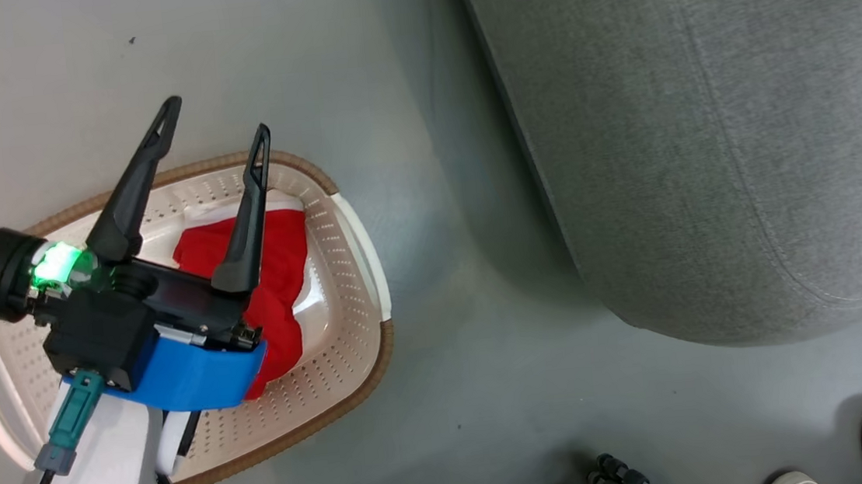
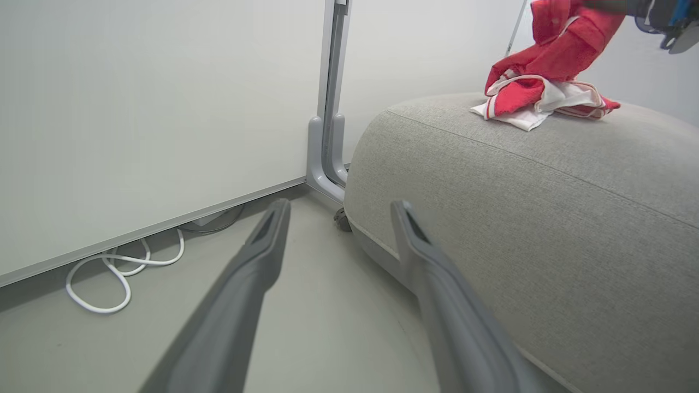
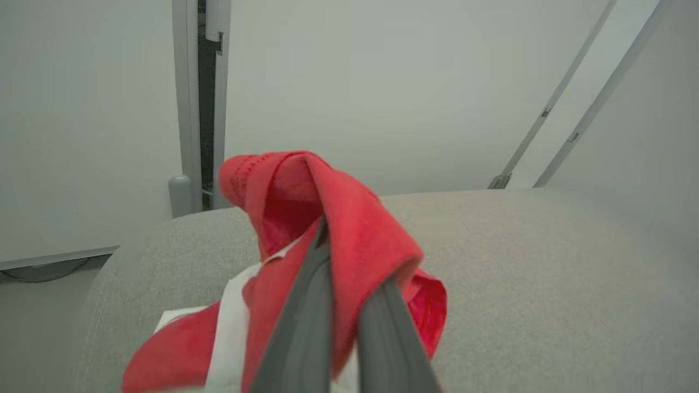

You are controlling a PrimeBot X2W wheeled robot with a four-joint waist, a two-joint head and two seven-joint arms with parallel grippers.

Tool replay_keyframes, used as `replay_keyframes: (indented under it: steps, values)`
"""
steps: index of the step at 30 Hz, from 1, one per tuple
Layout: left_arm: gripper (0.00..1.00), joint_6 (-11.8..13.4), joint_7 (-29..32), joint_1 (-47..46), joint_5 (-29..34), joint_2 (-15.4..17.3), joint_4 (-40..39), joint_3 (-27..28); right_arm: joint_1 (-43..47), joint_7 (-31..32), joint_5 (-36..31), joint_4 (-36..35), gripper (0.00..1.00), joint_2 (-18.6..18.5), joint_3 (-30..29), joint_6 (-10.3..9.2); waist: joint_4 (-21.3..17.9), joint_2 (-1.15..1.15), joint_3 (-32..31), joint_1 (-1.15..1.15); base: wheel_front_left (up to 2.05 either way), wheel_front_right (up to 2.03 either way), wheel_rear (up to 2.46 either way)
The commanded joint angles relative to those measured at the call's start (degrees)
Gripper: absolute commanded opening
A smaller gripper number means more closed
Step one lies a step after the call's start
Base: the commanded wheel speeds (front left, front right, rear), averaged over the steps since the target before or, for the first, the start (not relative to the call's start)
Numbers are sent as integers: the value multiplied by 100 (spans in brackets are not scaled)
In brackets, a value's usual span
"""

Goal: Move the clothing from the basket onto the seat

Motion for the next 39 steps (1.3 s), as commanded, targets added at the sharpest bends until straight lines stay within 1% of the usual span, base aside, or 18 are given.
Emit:
replay_keyframes:
  steps: [1, 4, 8, 9, 10, 11, 16, 25, 32, 35, 39]
  values:
    - [100, 14, 17, -115, 28, 8, -26, -8, 64, -69, -102, 187, 0, -8, -74, 1, 94, 0, 70, -1, 0, 0, 0]
    - [100, 22, 1, -181, 37, -40, -8, -61, 71, -213, -253, 639, 0, -6, -342, 1, 178, 0, 95, -1, 0, 0, 0]
    - [100, 47, -20, -213, 35, -53, 66, -79, -12, -359, -421, 1051, 0, -35, -576, 1, 238, 0, 83, -1, 0, 0, 0]
    - [100, 45, -25, -217, 39, -58, 94, -88, -25, -370, -432, 1159, 35, -14, -615, 1, 253, 0, 62, -1, 0, 0, 0]
    - [100, 53, -31, -222, 40, -68, 120, -94, -47, -393, -484, 1236, 94, -22, -633, 1, 266, 0, 42, -1, 0, 0, 0]
    - [100, 57, -36, -228, 35, -83, 146, -97, -79, -420, -522, 1298, 100, -38, -653, 1, 279, 0, 20, -1, 0, 0, 0]
    - [100, 62, -54, -236, 2, -136, 235, -132, -98, -503, -706, 1506, 100, -28, -752, 1, 334, 0, -113, -1, 0, 0, 0]
    - [100, 67, -62, -195, -47, -224, 353, -129, -63, -553, -792, 1673, 100, 124, -792, 1, 360, 0, -329, -1, 0, 0, 0]
    - [100, 53, -64, 9, -161, -433, 552, -58, 508, -553, -703, 1571, 100, 222, -441, 1, 400, 0, -947, -1, 0, 0, 0]
    - [100, 40, -64, 148, -216, -549, 652, -18, 903, -553, -630, 1467, 100, 301, -239, 2, 421, 0, -1305, -1, 0, 0, 0]
    - [100, 18, -64, 402, -288, -716, 779, 67, 1380, -554, -478, 1290, 100, 294, 32, 1, 452, 0, -1826, -1, 0, 0, 0]
